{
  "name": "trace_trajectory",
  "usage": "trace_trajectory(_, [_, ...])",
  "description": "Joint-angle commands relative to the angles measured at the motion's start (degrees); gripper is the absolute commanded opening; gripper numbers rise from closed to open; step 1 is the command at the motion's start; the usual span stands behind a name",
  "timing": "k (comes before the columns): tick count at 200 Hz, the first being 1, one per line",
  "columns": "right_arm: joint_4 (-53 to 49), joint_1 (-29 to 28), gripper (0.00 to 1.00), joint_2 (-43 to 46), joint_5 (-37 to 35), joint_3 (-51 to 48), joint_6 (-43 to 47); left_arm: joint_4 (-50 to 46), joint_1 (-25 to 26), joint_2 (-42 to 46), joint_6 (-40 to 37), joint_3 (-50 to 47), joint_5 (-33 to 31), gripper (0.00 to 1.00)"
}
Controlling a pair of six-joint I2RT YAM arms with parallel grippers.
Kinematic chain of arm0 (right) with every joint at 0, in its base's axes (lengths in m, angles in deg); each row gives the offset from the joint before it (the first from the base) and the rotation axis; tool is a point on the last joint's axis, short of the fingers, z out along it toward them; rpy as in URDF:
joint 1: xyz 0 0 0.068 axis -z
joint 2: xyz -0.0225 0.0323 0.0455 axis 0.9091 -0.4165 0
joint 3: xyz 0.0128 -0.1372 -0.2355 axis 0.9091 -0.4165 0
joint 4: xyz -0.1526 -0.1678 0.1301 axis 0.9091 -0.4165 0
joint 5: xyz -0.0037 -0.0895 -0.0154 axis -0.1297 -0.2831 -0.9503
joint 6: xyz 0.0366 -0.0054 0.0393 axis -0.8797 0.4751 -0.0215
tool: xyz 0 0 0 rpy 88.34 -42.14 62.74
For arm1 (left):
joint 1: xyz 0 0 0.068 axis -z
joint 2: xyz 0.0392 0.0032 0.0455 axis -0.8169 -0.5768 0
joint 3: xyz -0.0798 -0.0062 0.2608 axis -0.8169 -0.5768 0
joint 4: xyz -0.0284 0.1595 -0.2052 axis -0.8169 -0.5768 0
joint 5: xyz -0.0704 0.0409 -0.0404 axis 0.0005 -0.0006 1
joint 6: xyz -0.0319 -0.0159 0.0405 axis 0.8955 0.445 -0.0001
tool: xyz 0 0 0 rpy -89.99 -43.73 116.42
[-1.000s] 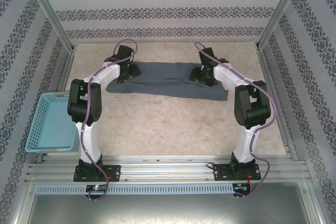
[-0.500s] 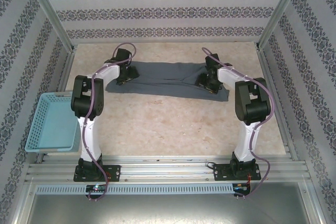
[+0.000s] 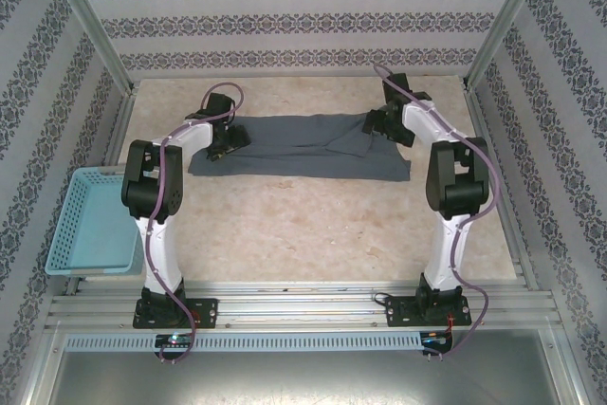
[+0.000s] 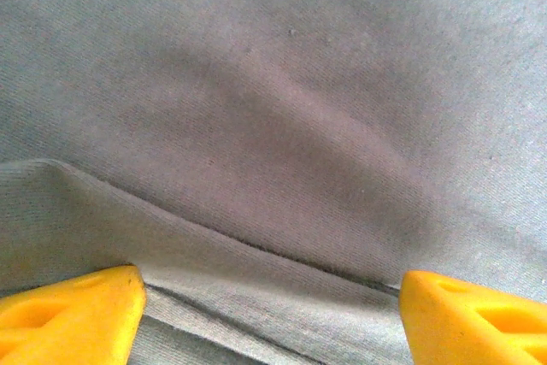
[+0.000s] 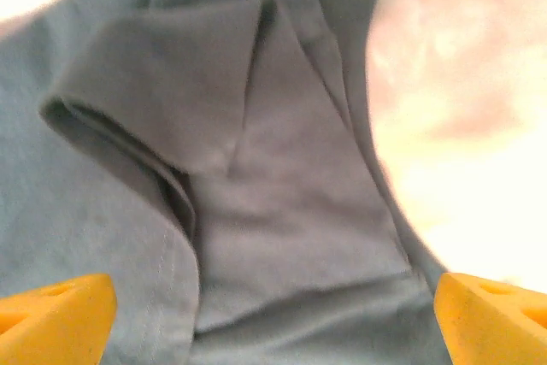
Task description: Fold the inside-out t-shirt
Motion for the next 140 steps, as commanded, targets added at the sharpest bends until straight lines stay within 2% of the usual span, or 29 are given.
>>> trace_trajectory(1, [-5.89,0.55,0.97,-5.7,-0.79,5.23,1.94,-4.14,-1.14,0.22,0.02,-0.78,-1.21,0.8])
trace_trajectory(35, [-10.98,0.64,0.96,-11.35,-1.98,12.31,0.94,-4.21,-1.25,0.47,0.35,-1.83,-1.55,0.8])
trace_trajectory(57, [-13.43,0.58,0.96,-13.45,-3.29,14.3,0.87,-3.54,-1.28,0.89,0.86,-3.4,-1.78,0.8])
trace_trajectory(80, [-13.7,0.39,0.93,-14.14,-1.7,14.41,1.4,-3.46,-1.31,0.96,1.59,-4.86,-2.4,0.8])
trace_trajectory(140, [-13.99,-0.32,0.64,-15.5,4.05,15.8,3.26,-0.65,-1.24,4.16,3.34,-11.27,-1.79,0.8])
